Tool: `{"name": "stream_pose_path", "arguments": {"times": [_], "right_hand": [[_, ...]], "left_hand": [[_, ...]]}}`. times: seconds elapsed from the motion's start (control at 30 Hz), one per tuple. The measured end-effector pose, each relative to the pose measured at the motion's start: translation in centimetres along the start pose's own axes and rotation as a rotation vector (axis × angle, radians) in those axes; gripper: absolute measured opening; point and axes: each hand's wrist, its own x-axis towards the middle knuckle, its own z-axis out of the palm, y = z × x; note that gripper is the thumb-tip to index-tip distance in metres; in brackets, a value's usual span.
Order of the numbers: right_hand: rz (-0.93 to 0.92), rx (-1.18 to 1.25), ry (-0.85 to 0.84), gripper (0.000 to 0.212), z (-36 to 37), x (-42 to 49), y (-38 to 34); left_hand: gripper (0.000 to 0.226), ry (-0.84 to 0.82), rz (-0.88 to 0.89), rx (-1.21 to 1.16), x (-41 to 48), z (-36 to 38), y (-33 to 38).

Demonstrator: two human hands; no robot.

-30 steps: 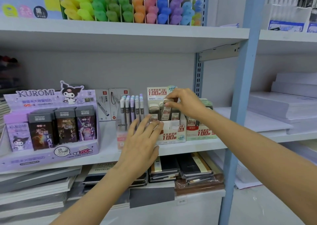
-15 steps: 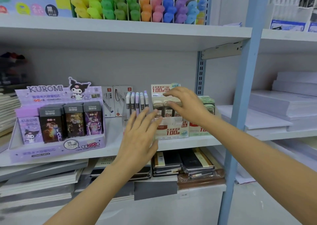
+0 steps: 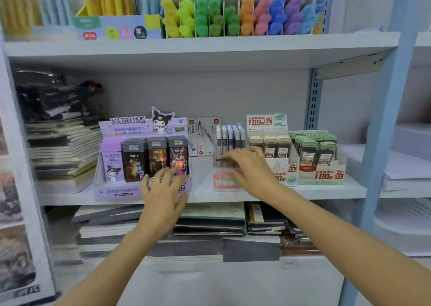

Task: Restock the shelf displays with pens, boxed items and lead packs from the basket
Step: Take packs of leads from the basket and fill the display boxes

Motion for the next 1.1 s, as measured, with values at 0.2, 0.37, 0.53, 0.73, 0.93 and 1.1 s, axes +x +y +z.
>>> {"name": "stream_pose_path", "arguments": {"times": [0.2,0.37,0.53,0.73,0.93,1.1], "right_hand": [[-0.003,0.153,-0.013,0.027,0.0,-0.2,0.6],[-0.002,0.107,0.023,0.029,0.1,0.0,0.4],[-0.029,0.020,0.146,0.048,-1.0,-1.6,1.5],[0.177,-0.224,0.076,0.045,-3.0,-5.6,6.4],[0.119,-0.058,0.148,0.015,-2.5,-5.7,7.2],[0.091,0.020,0.114,0.017,-2.7,-5.8,7.3]], "left_hand": [[0.034,0.003,0.117,-0.121,0.8,0.9,0.9],[0.028,0.057,0.165,-0.190,1.5,2.1,2.8],[0.040,0.191,0.031,-0.148,1.6,3.2,5.0],[0.084,0.215,-0.037,-0.149,2.5,4.1,7.5],[0.085,0.231,-0.058,-0.125,2.7,4.4,7.5],[0.086,0.250,-0.077,-0.089,3.1,4.7,7.9]]}}
